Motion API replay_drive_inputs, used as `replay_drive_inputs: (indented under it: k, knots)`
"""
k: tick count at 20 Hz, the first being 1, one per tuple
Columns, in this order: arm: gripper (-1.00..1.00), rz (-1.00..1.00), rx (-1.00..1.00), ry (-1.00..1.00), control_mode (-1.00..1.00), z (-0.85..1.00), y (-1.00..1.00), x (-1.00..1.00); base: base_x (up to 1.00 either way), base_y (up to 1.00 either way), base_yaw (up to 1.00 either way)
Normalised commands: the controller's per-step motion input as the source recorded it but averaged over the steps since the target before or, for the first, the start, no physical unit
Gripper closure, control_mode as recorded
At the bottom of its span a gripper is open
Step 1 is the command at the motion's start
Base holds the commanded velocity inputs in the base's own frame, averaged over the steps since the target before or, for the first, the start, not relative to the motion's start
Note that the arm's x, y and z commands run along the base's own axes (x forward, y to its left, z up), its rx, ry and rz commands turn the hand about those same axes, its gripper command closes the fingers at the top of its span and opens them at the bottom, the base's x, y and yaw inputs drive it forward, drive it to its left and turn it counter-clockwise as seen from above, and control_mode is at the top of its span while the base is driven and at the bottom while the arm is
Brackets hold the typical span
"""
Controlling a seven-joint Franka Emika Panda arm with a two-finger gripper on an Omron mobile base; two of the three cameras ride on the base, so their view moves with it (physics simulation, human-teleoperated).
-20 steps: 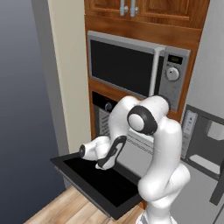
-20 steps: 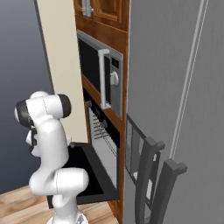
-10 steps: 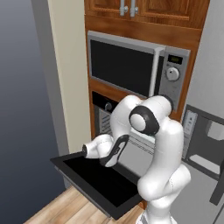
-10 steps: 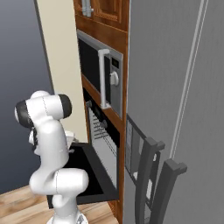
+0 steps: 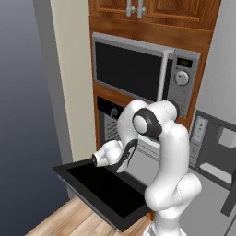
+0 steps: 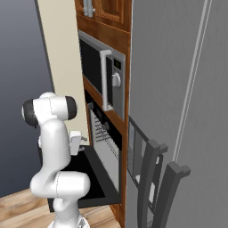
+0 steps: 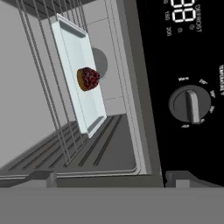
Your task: Take the baked cake out of the oven and place it on the plate for cooling. Then close the oven door.
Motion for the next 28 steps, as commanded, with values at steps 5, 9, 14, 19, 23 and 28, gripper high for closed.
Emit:
replay_drive_inputs:
  k: [5,9,14,19,23,28]
  knots:
    - [-1.00,0.00,-0.13,-0.02,-1.00,-0.20,-0.23,0.49,0.00,0.00,0.00]
    - [-1.00,0.00,-0.13,0.00,-1.00,-0.38,-0.26,0.51,0.00,0.00,0.00]
    - [-1.00,0.00,-0.11,0.00,-1.00,-0.42,-0.24,0.56,0.00,0.00,0.00]
    - [-1.00,0.00,-0.08,0.00,-1.00,-0.38,-0.18,0.47,0.00,0.00,0.00]
    - [-1.00,0.00,-0.01,0.04,-1.00,-0.42,-0.16,0.53,0.00,0.00,0.00]
    - [-1.00,0.00,0.00,0.03,-1.00,-0.37,-0.17,0.61,0.00,0.00,0.00]
